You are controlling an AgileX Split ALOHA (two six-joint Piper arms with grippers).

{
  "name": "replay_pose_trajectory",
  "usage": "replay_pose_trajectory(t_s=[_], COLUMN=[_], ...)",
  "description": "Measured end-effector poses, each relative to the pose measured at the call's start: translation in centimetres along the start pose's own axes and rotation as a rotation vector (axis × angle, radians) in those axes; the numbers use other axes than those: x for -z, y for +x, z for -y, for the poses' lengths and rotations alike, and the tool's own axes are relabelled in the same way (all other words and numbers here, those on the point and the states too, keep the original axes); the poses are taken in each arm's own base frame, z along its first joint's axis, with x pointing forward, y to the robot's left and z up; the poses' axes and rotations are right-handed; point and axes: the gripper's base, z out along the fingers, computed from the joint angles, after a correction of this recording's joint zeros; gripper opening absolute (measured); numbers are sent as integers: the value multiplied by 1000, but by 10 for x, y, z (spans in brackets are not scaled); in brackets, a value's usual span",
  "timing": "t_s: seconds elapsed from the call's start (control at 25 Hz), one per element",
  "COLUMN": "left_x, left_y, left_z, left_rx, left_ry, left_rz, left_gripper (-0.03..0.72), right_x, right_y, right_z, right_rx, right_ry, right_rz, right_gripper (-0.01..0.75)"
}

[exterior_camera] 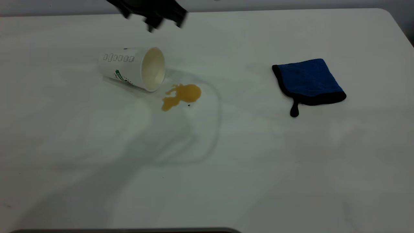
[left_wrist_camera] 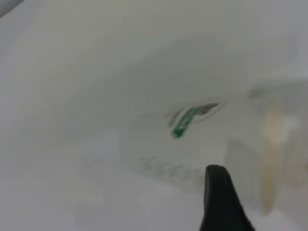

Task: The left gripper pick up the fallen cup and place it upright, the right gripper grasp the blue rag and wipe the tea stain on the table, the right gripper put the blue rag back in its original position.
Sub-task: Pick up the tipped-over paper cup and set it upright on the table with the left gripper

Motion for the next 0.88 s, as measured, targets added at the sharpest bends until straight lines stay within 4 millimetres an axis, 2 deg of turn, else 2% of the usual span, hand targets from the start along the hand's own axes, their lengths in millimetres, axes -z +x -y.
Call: replay_pose_trajectory(t_s=[0.12,0.6,0.88], left_x=[-13,-54,-58], left_y=[1,20,17], left_z=[16,33,31], left_rx=[-12,-1,9], left_ry=[-10,-91,-133], left_rz=[-21,-99,-49], left_gripper=[482,485,485], right_x=[0,0,0], right_y=[0,0,0], right_z=[0,0,0], right_rx=[-6,-6,-6], right_ry=[0,0,0], right_rz=[0,0,0], right_gripper=[239,239,239])
